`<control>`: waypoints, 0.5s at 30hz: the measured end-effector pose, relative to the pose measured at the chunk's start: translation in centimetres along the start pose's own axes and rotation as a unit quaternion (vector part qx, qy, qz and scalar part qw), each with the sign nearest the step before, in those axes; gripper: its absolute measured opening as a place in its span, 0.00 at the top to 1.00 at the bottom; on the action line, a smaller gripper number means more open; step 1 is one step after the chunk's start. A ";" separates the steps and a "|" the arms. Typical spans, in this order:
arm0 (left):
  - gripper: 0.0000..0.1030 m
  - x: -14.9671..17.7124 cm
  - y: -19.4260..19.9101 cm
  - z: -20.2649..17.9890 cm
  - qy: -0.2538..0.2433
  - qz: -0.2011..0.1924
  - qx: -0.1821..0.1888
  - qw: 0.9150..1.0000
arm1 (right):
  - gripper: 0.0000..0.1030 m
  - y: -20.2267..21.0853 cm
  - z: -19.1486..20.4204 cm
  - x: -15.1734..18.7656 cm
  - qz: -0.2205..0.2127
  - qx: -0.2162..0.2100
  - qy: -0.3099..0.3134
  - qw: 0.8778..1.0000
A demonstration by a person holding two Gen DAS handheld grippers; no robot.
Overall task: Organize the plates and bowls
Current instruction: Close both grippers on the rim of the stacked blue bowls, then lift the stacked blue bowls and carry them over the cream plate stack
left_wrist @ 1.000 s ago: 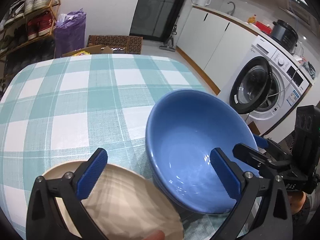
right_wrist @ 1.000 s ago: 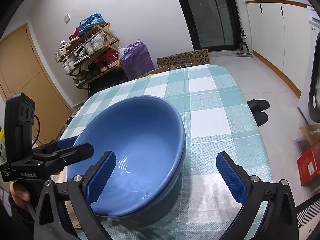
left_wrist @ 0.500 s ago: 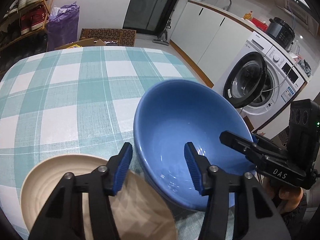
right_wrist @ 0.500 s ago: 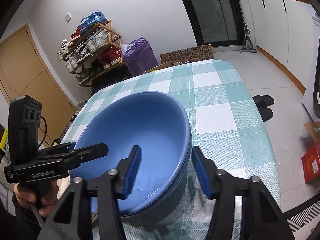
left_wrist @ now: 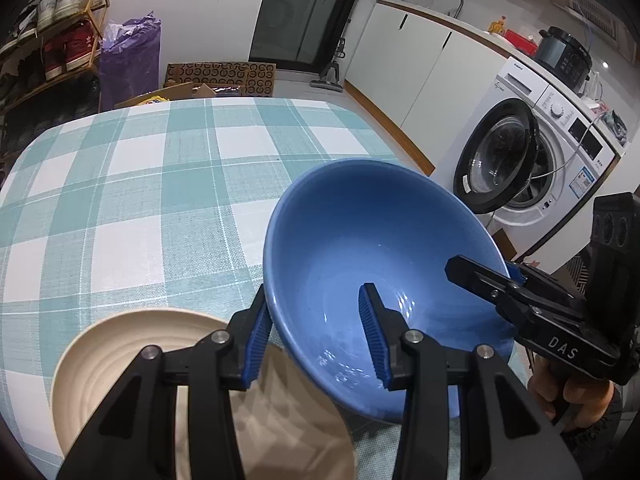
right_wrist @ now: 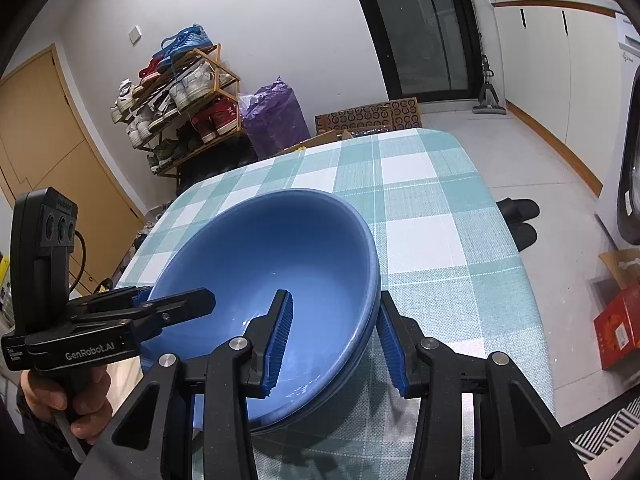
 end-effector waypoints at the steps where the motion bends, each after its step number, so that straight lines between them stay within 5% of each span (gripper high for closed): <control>1: 0.59 0.0 0.0 0.0 0.000 0.000 -0.001 1.000 | 0.57 0.1 0.1 0.0 0.000 0.001 0.000 1.000; 15: 0.60 -0.1 1.2 -0.7 -0.009 -0.010 0.001 1.000 | 0.57 1.3 0.1 -0.3 -0.011 0.007 -0.001 1.000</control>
Point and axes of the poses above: each gripper's, at about its wrist camera, not at the fingertips, and y roughly against the way its jaws point, z to its left, x to its underside, the point moved 9 cm from there along -y, roughly the way its jaws point, and after that the axes turned 8 degrees about -x, right-handed, at the moved point
